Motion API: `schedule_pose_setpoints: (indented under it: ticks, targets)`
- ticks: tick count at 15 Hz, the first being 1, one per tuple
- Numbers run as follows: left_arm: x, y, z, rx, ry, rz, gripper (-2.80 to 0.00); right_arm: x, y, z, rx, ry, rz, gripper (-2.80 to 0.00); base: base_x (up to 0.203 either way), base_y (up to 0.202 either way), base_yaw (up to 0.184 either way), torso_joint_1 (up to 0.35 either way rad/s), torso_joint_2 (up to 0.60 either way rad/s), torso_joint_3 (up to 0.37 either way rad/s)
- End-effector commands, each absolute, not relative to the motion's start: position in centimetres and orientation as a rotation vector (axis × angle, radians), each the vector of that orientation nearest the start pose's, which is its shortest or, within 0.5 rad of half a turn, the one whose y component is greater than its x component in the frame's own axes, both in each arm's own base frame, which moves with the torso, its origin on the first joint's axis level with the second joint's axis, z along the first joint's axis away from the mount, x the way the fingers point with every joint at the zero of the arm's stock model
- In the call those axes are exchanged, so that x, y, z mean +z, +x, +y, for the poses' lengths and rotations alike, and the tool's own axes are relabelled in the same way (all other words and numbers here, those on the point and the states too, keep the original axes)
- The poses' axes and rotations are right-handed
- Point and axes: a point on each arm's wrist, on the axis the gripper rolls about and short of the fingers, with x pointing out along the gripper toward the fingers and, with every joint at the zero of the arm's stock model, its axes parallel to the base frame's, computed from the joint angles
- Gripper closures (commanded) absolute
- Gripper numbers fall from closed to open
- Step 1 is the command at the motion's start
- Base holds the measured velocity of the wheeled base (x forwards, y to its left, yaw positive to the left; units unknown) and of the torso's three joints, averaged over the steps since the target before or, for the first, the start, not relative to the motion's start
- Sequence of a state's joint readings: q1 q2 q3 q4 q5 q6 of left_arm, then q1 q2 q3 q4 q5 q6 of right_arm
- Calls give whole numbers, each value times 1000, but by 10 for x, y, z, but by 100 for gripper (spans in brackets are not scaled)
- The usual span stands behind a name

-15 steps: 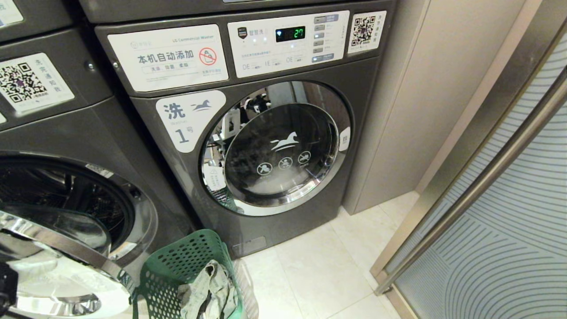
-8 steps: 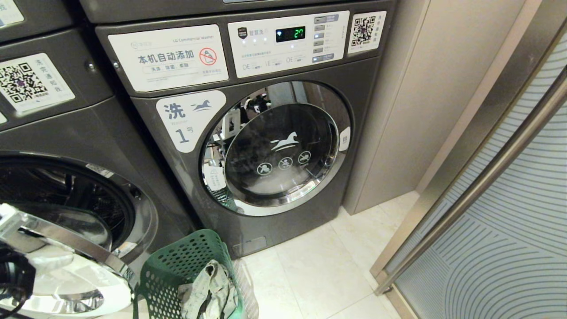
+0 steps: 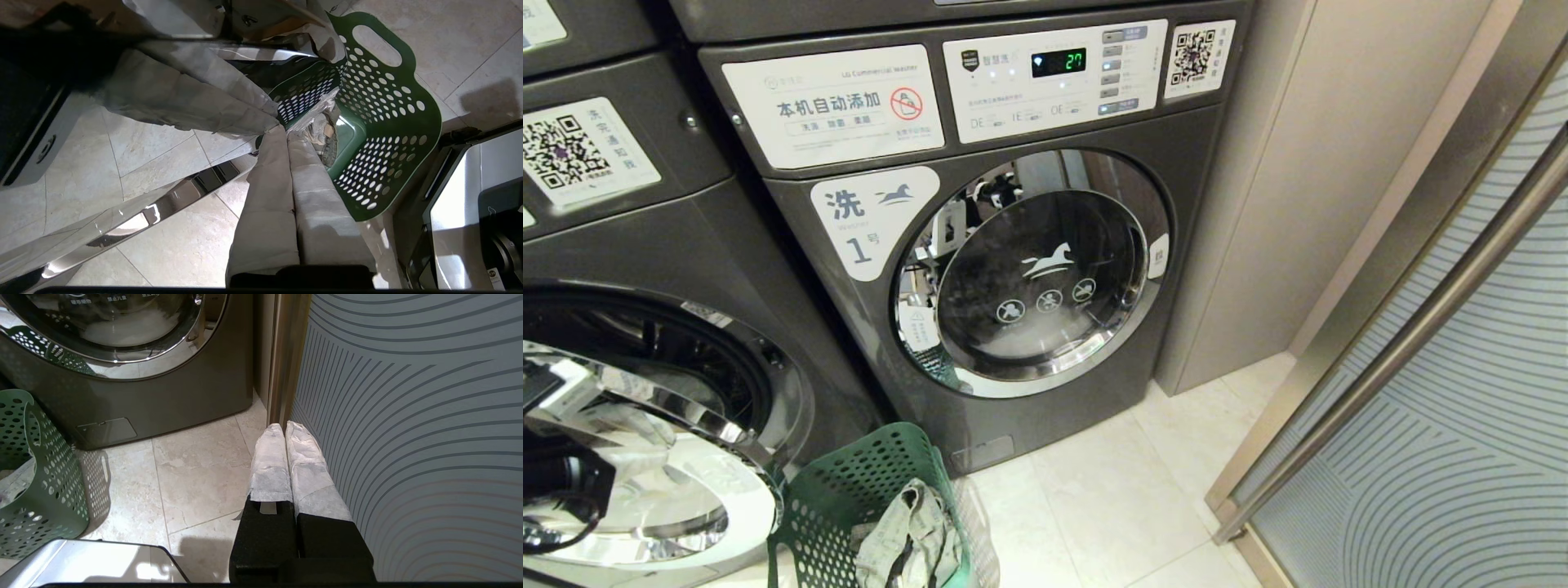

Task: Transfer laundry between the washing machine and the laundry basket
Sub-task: Close the washing machine door with the left hand

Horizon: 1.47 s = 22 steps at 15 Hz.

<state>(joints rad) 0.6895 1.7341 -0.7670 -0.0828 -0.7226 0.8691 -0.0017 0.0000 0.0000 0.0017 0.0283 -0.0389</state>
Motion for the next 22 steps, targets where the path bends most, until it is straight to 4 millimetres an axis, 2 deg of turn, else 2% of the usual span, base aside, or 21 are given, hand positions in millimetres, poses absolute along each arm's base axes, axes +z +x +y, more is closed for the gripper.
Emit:
schedule_pose_setpoints:
  ticks: [1, 9, 12, 19, 22]
  targets:
    - [117, 232, 162, -331, 272, 590, 0, 75, -23, 1, 28, -38, 1, 0, 0, 0, 0, 0, 0, 0]
    - [104, 284, 146, -325, 347, 579, 0, 75, -23, 1, 28, -39, 2, 0, 0, 0, 0, 0, 0, 0]
    - [100, 298, 140, -293, 339, 583, 0, 75, -23, 1, 28, -38, 1, 0, 0, 0, 0, 0, 0, 0]
    - [95, 306, 142, -237, 337, 614, 0, 75, -23, 1, 28, -39, 1, 0, 0, 0, 0, 0, 0, 0]
    - [96, 315, 142, -170, 318, 597, 0, 75, -23, 1, 28, -39, 1, 0, 0, 0, 0, 0, 0, 0]
